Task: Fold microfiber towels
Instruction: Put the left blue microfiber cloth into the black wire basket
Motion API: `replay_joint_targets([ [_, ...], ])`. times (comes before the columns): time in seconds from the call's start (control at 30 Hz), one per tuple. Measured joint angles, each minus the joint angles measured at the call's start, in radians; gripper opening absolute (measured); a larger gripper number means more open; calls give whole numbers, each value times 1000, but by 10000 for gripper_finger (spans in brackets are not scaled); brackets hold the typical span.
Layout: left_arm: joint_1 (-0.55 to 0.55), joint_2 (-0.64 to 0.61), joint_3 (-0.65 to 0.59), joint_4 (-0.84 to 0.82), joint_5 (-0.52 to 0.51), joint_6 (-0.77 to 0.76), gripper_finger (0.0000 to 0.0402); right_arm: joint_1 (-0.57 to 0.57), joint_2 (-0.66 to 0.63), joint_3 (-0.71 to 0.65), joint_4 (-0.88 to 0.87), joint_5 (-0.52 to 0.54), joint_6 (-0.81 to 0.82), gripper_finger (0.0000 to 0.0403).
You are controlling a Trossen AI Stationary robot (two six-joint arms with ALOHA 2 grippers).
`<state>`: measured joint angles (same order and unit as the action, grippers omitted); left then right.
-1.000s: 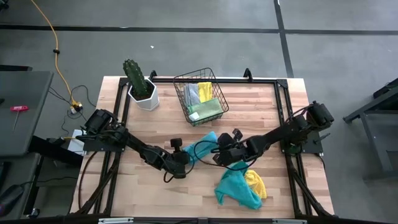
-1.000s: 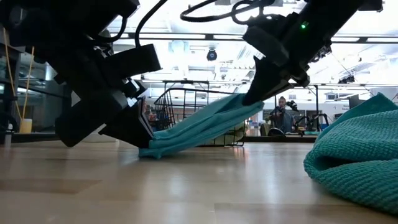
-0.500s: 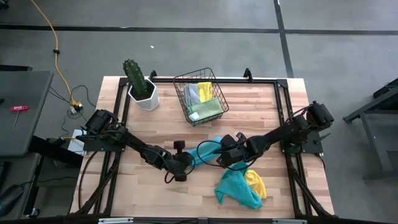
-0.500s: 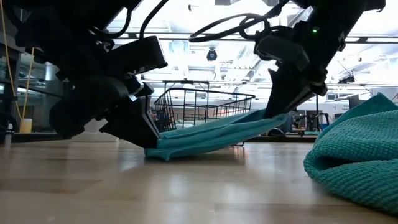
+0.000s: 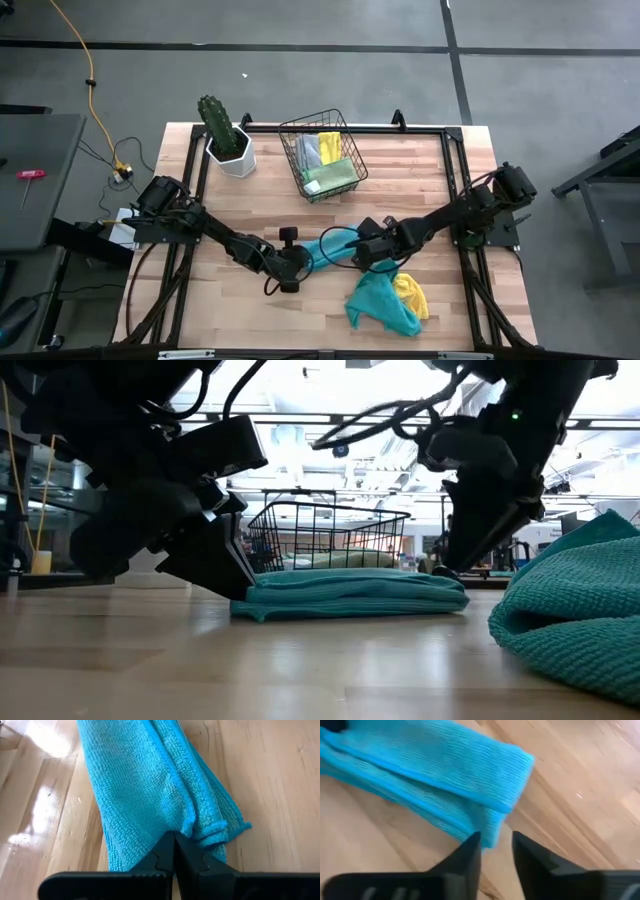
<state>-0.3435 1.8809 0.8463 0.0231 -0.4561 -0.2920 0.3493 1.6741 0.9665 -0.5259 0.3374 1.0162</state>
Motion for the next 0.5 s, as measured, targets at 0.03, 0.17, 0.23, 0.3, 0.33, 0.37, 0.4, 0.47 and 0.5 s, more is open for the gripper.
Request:
replay_joint_targets([
  [0.03,0,0,0,0,0,7,0,-3,0,0,-13,-5,5,105],
  [0.17,0,0,0,1,0,8,0,-24,0,0,-54,2,34,170],
  [0.23,0,0,0,1,0,8,0,-41,0,0,-54,13,22,197],
  [0.3,0,0,0,1,0,8,0,-69,0,0,-49,13,-10,218],
  [0.33,0,0,0,2,0,8,0,-86,0,0,-48,6,-25,226],
  [0.37,0,0,0,2,0,8,0,-103,0,0,-41,-7,-32,232],
  [0.4,0,0,0,2,0,8,0,-121,0,0,-24,-32,-54,236],
  [0.47,0,0,0,2,0,8,0,-153,0,0,29,-91,-92,239],
  [0.5,0,0,0,2,0,8,0,-166,0,0,56,-111,-106,239],
])
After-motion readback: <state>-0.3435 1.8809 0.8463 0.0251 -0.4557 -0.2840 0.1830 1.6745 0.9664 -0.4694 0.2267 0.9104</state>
